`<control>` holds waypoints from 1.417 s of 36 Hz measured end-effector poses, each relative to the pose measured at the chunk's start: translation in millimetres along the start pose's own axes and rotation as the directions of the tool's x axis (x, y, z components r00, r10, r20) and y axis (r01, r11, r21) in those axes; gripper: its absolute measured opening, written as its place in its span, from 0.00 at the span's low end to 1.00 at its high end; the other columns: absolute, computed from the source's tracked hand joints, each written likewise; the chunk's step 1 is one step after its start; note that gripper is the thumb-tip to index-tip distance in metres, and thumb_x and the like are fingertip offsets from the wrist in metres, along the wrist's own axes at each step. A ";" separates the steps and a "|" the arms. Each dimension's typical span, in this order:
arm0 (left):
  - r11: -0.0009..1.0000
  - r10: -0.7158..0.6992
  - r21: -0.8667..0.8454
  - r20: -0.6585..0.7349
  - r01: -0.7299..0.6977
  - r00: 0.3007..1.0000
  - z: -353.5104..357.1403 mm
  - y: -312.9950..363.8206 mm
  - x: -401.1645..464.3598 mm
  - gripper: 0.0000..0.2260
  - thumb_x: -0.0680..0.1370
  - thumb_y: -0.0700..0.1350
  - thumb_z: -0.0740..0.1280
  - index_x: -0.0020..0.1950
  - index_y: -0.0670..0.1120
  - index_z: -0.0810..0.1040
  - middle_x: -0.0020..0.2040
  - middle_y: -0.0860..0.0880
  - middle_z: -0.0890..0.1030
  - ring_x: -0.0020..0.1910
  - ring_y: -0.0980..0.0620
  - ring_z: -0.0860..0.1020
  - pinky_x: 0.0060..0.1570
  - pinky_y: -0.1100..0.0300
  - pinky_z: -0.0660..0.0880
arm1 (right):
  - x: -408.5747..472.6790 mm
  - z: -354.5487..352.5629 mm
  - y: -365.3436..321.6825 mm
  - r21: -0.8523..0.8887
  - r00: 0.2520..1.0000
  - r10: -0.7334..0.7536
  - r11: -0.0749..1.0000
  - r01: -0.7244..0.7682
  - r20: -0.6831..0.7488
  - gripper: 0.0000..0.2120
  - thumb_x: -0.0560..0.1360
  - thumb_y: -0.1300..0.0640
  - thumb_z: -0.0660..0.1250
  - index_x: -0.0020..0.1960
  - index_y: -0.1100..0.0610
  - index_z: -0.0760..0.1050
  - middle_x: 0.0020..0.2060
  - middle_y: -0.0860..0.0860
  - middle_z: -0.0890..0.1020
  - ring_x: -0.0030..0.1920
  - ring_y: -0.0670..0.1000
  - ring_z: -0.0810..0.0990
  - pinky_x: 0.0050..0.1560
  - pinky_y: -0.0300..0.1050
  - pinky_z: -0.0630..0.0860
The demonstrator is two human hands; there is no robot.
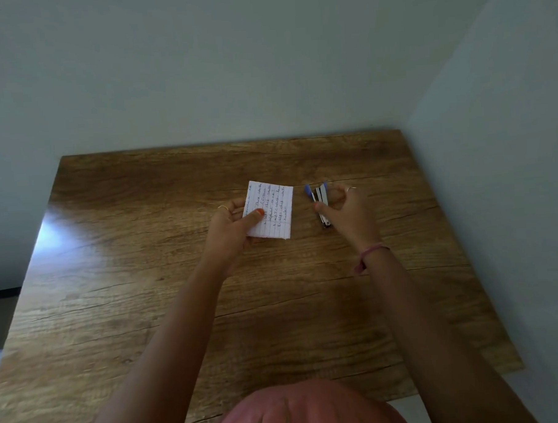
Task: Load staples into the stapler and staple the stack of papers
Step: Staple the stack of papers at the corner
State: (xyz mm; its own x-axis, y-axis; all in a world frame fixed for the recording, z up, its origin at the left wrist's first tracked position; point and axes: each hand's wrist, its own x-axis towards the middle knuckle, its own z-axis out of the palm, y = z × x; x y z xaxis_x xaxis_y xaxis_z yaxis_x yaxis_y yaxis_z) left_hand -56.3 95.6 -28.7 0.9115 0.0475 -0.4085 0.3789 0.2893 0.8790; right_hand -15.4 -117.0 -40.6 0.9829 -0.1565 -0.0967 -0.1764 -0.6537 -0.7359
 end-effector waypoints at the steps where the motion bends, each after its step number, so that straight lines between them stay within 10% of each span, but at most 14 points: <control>1: 1.000 0.015 0.005 -0.013 -0.015 1.000 0.1 -0.5 0.1 0.15 0.76 0.38 0.68 0.62 0.45 0.70 0.53 0.45 0.83 0.51 0.47 0.83 0.46 0.51 0.81 | 1.4 3.0 0.8 -0.058 0.998 0.007 0.998 -0.004 0.056 0.27 0.70 0.50 0.74 0.65 0.58 0.72 0.57 0.54 0.78 0.55 0.51 0.78 0.55 0.48 0.77; 6: 0.996 0.091 0.019 0.007 -0.091 0.996 1.7 2.1 -4.4 0.14 0.79 0.39 0.65 0.63 0.52 0.70 0.54 0.46 0.81 0.48 0.48 0.84 0.35 0.58 0.80 | 3.3 15.0 -2.4 -0.143 0.997 0.004 0.990 0.007 0.074 0.20 0.70 0.57 0.72 0.60 0.60 0.75 0.53 0.56 0.80 0.51 0.53 0.80 0.51 0.48 0.78; 21: 0.997 0.045 -0.069 0.064 -0.040 0.997 -3.9 11.0 -3.9 0.20 0.69 0.36 0.74 0.59 0.47 0.78 0.62 0.44 0.73 0.50 0.47 0.84 0.38 0.60 0.81 | -25.5 -1.6 1.6 0.619 0.927 0.140 0.709 -0.339 0.348 0.12 0.76 0.66 0.61 0.49 0.53 0.79 0.46 0.52 0.79 0.38 0.45 0.73 0.39 0.38 0.73; 40: 0.999 0.033 -0.026 0.017 -0.033 0.999 -8.5 5.6 -3.5 0.23 0.69 0.35 0.74 0.62 0.46 0.77 0.63 0.44 0.73 0.54 0.44 0.82 0.40 0.59 0.81 | -31.4 -11.1 16.9 0.537 0.884 0.245 0.719 -0.441 0.398 0.10 0.71 0.63 0.73 0.50 0.57 0.76 0.47 0.55 0.83 0.40 0.48 0.84 0.39 0.40 0.82; 51: 0.973 0.147 0.158 0.142 -0.169 0.979 -1.5 26.2 -17.8 0.23 0.67 0.39 0.75 0.59 0.54 0.79 0.61 0.48 0.73 0.51 0.48 0.82 0.39 0.60 0.81 | -53.0 -28.3 7.5 0.693 0.719 -0.001 0.267 -0.670 0.695 0.18 0.70 0.71 0.63 0.60 0.68 0.73 0.49 0.60 0.84 0.50 0.54 0.84 0.53 0.56 0.80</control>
State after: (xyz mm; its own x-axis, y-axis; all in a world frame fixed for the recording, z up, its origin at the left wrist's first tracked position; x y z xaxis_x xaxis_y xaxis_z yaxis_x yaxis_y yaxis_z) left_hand -62.8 103.8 1.2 0.9706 -0.0463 -0.2361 0.2401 0.1228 0.9630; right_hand -70.3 -134.6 -22.0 0.7429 0.4032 -0.5343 -0.6694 0.4431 -0.5963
